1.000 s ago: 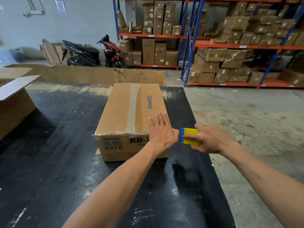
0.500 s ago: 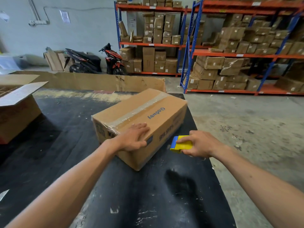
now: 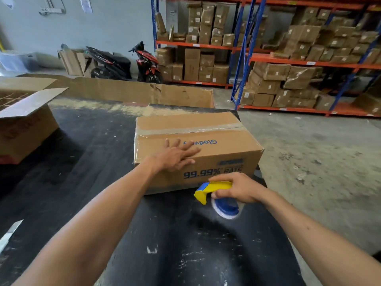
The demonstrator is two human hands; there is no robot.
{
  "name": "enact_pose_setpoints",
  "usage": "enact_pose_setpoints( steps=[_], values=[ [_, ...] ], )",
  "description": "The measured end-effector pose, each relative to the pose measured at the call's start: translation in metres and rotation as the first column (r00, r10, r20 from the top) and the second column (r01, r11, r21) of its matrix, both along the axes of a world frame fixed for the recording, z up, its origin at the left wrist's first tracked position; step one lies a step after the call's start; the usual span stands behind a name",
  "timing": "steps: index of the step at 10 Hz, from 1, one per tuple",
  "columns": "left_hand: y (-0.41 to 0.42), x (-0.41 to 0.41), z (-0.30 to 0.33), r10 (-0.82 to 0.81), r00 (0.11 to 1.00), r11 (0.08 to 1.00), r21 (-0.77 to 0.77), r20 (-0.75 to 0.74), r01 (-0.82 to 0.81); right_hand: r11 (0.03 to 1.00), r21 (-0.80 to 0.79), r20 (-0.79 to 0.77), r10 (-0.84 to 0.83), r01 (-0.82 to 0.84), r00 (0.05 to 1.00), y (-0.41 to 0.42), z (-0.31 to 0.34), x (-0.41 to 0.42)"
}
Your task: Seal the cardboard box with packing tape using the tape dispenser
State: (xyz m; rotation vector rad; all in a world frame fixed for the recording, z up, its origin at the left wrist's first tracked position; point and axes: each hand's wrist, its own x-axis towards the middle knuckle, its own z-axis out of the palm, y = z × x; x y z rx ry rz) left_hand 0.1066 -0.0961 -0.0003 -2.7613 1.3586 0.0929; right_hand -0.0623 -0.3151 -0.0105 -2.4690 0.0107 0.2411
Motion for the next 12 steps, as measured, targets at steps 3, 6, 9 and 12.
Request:
enact_pose_setpoints(
  steps=[3,6,9,12],
  values=[
    [0.027,0.021,-0.007,-0.099,0.995,0.995,-0.024,0.019,0.099,0.872,0.47,-0.23,-0.029,0.137,0.973,0.047,-0.054,0.004],
    [0.029,0.027,-0.007,-0.133,0.991,0.99,-0.038,-0.008,0.133,0.914,0.382,-0.243,-0.041,0.134,0.969,0.06,-0.075,0.007],
    [0.039,0.041,-0.007,-0.206,0.979,0.978,-0.045,0.002,0.206,0.972,0.158,-0.038,-0.169,0.173,0.985,0.071,-0.086,0.01],
    [0.059,-0.038,-0.038,0.006,0.971,0.849,-0.514,0.238,0.121,0.755,0.443,0.295,-0.632,0.483,0.717,0.085,-0.077,-0.101]
  ],
)
